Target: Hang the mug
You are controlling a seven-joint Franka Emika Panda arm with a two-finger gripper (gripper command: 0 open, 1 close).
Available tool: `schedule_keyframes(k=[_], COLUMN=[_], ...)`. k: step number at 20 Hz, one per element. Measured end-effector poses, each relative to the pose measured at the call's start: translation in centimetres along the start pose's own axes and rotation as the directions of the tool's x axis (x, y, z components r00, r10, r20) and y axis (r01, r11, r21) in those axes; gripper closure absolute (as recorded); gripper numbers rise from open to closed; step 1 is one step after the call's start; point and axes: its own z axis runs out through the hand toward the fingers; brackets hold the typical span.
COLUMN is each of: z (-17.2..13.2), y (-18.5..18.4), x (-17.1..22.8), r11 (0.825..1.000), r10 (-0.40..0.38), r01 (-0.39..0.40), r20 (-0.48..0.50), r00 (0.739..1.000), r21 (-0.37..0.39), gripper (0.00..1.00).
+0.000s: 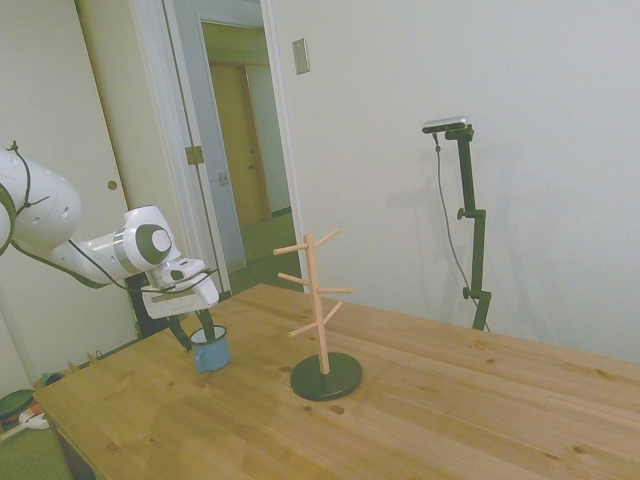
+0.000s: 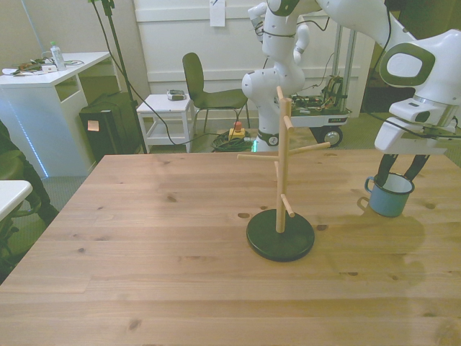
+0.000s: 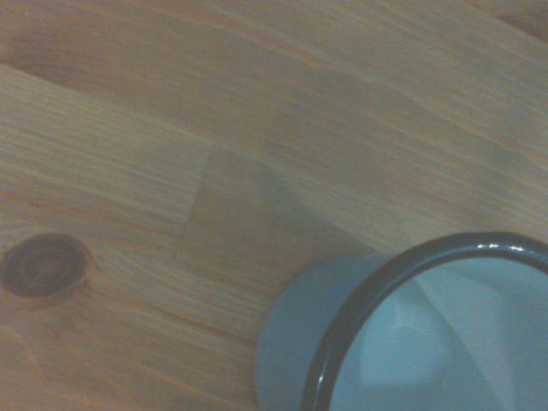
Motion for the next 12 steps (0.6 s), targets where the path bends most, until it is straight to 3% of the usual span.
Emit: schedule_keyframes(k=[12], z=[-0.01], y=[0.06], x=[0.28], r11=[1.0], r10=[0.005], r01=[-0.005], r20=[-0.004], r00=[1.0], r21=[0.008], gripper=[1.0])
